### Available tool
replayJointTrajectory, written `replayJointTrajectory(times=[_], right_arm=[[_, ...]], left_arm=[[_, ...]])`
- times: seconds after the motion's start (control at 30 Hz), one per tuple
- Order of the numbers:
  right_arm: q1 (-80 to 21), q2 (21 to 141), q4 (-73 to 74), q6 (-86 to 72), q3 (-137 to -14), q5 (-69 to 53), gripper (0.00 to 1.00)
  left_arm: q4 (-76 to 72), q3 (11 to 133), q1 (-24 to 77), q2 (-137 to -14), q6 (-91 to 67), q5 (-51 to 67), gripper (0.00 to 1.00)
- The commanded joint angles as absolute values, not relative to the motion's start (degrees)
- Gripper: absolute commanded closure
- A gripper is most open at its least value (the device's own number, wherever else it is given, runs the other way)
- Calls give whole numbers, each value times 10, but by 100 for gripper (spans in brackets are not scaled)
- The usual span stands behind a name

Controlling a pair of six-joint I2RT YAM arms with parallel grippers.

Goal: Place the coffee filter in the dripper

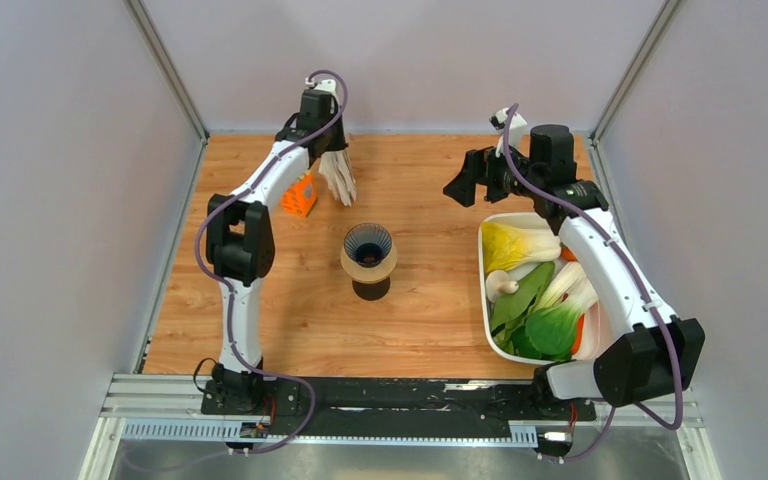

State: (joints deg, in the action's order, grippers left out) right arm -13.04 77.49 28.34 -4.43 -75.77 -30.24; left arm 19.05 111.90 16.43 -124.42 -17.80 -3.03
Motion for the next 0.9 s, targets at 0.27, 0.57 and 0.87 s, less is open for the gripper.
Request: replayJointTrajectory(times=[0.27,0.57,0.87], right_arm=[[-125,775,257,-53,-759,-314,0],[-124,776,257,-53,-760,-315,0],[-121,776,258,-54,-761,-315,0]], left_arm=[[193,1149,168,-1273,-192,-30,75],[197,1156,168,-1284,-193,-32,76],[204,1165,169,-1292,-199,-38,77]])
